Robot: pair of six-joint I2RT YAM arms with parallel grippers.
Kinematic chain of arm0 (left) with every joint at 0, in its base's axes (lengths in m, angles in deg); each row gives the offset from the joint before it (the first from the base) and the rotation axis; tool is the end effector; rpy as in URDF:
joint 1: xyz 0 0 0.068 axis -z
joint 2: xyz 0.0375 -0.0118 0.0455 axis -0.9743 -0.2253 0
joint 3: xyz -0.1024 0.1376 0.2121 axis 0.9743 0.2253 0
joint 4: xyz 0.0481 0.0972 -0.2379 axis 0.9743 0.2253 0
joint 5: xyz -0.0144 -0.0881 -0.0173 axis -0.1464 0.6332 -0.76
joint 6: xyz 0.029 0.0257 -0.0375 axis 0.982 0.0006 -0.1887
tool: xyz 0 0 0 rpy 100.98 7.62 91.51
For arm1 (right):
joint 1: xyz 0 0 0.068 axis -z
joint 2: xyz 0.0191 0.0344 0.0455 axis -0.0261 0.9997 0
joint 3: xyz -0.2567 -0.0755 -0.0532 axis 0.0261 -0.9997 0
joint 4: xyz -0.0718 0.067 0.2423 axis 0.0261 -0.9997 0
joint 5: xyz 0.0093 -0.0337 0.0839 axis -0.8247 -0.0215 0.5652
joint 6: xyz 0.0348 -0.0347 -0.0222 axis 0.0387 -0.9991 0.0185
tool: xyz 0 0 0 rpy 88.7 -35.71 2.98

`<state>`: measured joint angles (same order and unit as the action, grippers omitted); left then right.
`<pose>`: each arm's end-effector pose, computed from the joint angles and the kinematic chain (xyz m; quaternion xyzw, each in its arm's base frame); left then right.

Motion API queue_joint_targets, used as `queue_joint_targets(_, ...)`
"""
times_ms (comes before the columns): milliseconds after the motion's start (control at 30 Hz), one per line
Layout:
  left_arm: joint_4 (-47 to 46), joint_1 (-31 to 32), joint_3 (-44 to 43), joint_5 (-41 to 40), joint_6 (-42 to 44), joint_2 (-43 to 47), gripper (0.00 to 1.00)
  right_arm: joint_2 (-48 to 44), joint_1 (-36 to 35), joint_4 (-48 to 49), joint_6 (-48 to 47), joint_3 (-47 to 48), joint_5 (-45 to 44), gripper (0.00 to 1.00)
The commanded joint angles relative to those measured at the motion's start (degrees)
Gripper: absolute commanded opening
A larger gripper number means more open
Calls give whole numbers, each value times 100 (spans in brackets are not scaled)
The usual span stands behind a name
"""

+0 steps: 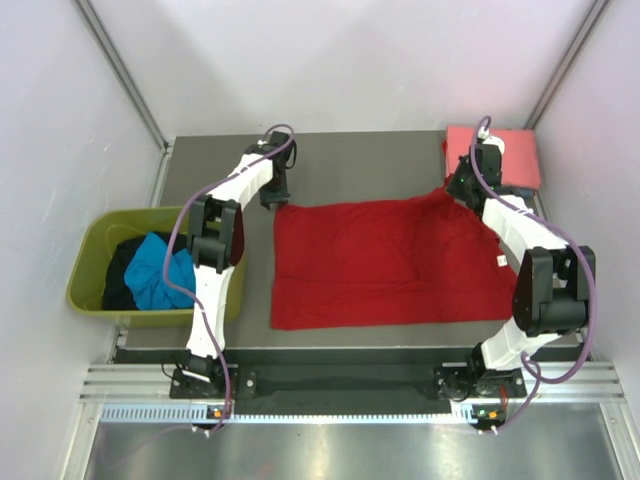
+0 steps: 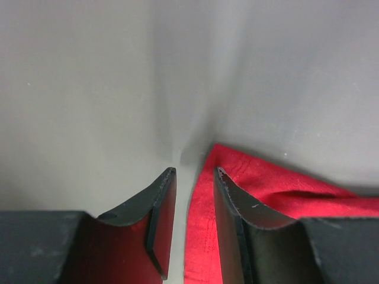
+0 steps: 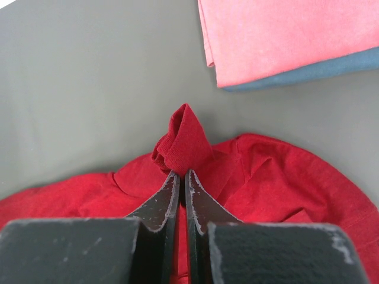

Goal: Fold and stack the t-shirts
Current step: Fold the tshirt

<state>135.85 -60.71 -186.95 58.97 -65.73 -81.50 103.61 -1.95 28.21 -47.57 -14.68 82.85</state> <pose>0.4762 -0.1299 0.1803 -0.0760 0.9759 0.0595 0.1955 0.3654 0.0184 0.2622 0.1703 0.8676 0.0605 0.4633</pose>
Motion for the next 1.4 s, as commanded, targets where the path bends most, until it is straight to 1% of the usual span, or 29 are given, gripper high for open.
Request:
queue_joint_targets(0, 84, -1, -160, 18, 11, 496, 37, -234, 54, 205, -15, 14, 33, 0)
queue_joint_targets(167, 128, -1, -160, -35, 11, 505, 38, -216, 54, 240, 20, -12, 86, 0)
queue_joint_targets(467, -4, -1, -11, 334, -33, 277, 38, -242, 54, 232, 20, -3, 77, 0)
queue_joint_targets(700, -56, -19, 33, 132, -24, 58, 37, -260, 54, 223, -24, -3, 51, 0)
queue_joint_targets(933, -144, -45, 244, 237, -50, -206, 36, -243, 46, 241, -15, 14, 68, 0)
queue_joint_targets(1000, -188, -45, 280, 316, -42, -242, 34, -251, 54, 240, -16, 32, 60, 0)
queue_joint_targets(1067, -162, -45, 236, 343, -42, -268, 28, -260, 54, 205, -24, 67, 59, 0)
queue_joint_targets(1133, -153, -45, 174, 431, -42, -259, 12, -269, 54, 188, -50, 84, 42, 0)
queue_joint_targets(1200, -92, -45, 43, 483, -42, -233, 0, -286, 54, 161, -103, 84, -28, 0)
queue_joint_targets(1367, 66, -45, -81, 484, 20, 21, 0, -409, 159, 47, -253, 41, -230, 0)
